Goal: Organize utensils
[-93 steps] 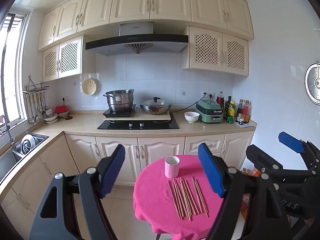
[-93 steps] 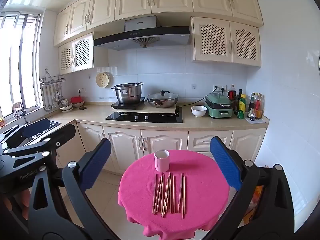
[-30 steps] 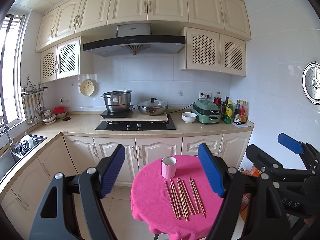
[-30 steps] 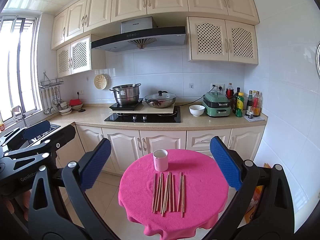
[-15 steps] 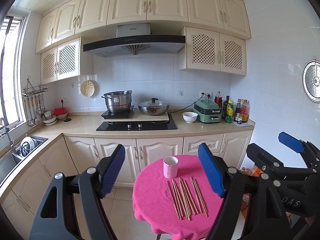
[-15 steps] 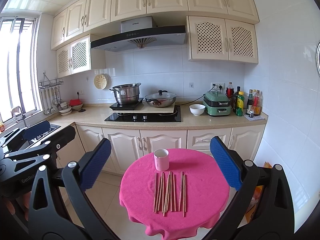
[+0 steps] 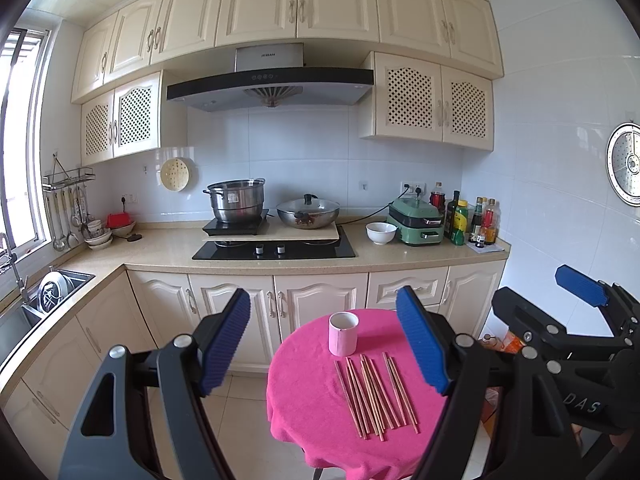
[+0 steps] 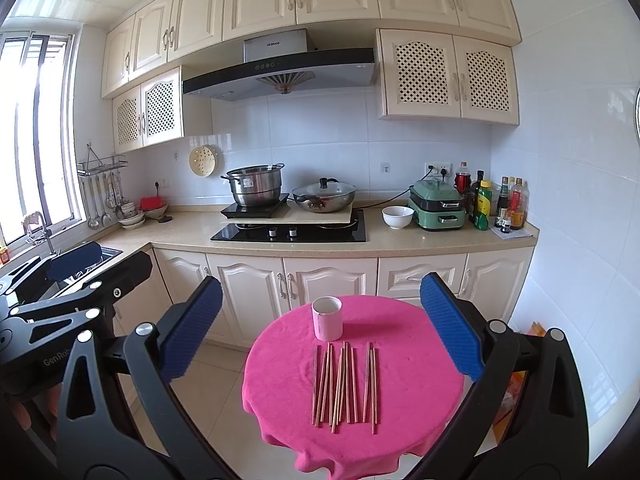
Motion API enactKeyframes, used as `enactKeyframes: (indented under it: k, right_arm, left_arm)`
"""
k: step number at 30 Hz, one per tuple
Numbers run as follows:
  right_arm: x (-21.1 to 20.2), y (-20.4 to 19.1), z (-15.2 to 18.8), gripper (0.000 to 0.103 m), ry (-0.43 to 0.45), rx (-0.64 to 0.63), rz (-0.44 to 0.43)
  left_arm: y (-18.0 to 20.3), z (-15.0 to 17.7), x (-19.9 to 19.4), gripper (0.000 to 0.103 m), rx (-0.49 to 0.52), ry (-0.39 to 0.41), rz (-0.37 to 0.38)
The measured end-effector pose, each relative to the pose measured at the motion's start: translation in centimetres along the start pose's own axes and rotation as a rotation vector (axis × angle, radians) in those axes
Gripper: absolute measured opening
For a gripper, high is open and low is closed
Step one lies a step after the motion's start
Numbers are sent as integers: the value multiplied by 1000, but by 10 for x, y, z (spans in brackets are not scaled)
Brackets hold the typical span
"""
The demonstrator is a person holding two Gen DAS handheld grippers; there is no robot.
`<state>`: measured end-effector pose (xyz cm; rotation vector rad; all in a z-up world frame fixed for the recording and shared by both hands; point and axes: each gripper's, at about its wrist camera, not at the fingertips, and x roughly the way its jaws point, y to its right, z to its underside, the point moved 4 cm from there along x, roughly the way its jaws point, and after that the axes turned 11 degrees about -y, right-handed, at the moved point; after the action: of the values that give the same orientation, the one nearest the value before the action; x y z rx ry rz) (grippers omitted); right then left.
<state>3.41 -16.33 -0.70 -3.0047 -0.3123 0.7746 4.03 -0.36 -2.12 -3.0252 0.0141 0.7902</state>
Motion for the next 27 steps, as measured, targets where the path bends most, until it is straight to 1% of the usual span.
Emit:
enactKeyframes:
  k: [9,16,22,27]
  right_arm:
    - [11,-11,-3,97,-9,-7,3]
    - [35,-11,-2,97,-63,26,-9]
    - [61,-4,1,97,-92,39,-10]
    - [88,11,2,97,-102,38,13]
  left_arm:
    - [-10,-4,10,74,2,-9,5]
    - [-13,-3,31,74,10,-30,8]
    - [-9,-4,60,74,22,-66,11]
    - [2,1,99,74,43,-119,12]
